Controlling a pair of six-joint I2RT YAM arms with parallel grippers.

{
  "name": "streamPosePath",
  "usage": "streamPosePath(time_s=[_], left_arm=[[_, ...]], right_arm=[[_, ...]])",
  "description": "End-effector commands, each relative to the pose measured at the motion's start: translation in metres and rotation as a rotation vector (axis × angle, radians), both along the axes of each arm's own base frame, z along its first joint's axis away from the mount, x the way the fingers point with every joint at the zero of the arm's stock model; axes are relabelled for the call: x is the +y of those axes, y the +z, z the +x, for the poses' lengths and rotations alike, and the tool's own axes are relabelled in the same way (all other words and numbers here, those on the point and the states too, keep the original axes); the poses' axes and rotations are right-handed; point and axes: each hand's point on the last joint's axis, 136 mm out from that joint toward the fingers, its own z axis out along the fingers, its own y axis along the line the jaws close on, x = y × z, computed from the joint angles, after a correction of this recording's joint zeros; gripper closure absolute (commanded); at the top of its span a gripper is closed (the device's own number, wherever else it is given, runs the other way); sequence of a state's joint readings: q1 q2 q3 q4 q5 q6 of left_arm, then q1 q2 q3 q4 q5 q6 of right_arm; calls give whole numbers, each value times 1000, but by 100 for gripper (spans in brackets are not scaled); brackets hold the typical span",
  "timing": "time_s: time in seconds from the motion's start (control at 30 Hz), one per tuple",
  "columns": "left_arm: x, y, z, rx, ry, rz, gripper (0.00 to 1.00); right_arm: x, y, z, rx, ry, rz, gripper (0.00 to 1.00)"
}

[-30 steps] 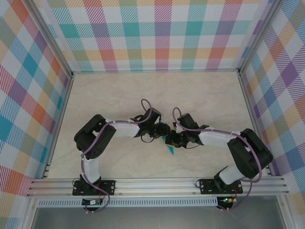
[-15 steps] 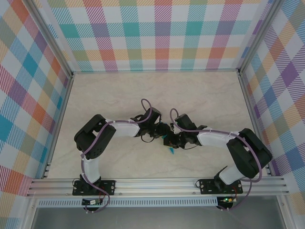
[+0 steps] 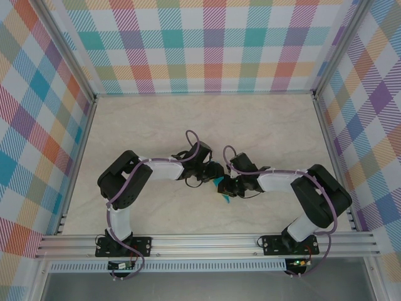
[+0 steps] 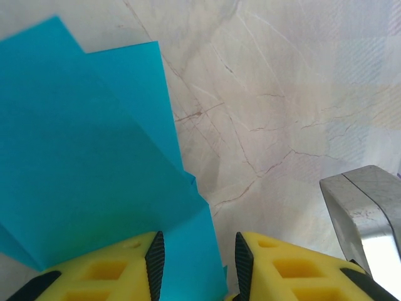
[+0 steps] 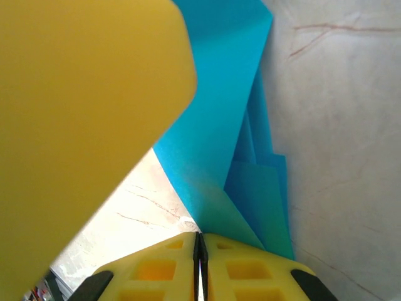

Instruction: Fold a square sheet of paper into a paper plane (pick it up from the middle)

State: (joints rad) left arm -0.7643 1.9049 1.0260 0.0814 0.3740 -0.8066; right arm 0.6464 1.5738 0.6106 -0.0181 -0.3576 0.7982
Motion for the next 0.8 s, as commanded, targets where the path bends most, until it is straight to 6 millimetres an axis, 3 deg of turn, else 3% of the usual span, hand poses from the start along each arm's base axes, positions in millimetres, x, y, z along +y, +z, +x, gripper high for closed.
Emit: streamPosePath(time_s=[0.0, 0.17, 0.4, 0.77], left_arm=[[4, -4, 1, 2, -14, 17, 63], [12, -1, 19, -31, 9, 20, 62], [44, -4, 62, -50, 89, 17, 62], [78, -19, 96, -33, 140, 27, 62]], right_arm=[[-28, -35, -25, 106, -38, -100, 88], [-27, -37, -33, 128, -13, -76, 89], [-33, -41, -35, 151, -1, -105, 90], [-21, -29, -30, 143, 7, -32, 89]])
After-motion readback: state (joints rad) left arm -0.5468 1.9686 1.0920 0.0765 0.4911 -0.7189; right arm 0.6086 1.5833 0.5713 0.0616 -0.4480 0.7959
